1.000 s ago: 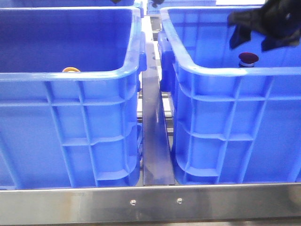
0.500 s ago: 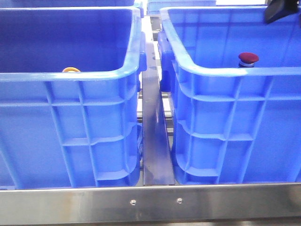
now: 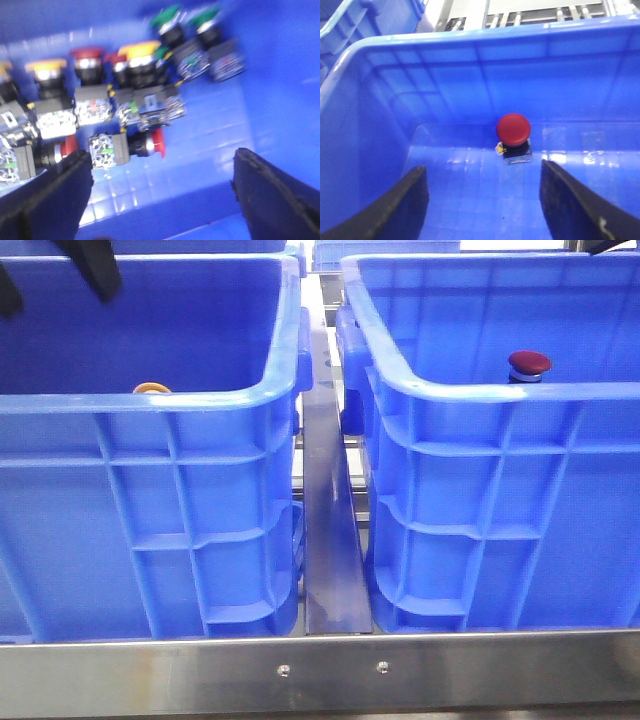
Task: Pick red and yellow buttons and place in box
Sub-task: 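Move the left gripper back down toward a yellow-capped button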
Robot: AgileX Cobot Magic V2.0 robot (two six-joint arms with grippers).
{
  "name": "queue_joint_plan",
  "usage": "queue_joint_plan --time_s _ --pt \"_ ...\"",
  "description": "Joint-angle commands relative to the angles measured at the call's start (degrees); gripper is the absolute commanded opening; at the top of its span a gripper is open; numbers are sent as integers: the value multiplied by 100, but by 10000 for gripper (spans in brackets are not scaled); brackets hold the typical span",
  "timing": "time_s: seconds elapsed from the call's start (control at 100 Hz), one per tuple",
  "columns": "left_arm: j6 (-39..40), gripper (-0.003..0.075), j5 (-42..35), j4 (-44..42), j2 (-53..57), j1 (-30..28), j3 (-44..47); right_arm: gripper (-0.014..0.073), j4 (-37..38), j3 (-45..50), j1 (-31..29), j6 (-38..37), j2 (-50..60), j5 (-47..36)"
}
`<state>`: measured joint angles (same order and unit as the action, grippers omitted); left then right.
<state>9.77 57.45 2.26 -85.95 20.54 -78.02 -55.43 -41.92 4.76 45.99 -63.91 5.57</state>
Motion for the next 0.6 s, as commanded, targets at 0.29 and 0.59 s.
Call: queue_joint_plan --time_s 0.29,0.59 --pt "65 543 -101 87 -1190 -21 -879 495 -5 -148 -3 39 138 -203" --pt "65 543 -127 87 -1746 -21 -1070 495 -5 -148 -3 39 138 -209"
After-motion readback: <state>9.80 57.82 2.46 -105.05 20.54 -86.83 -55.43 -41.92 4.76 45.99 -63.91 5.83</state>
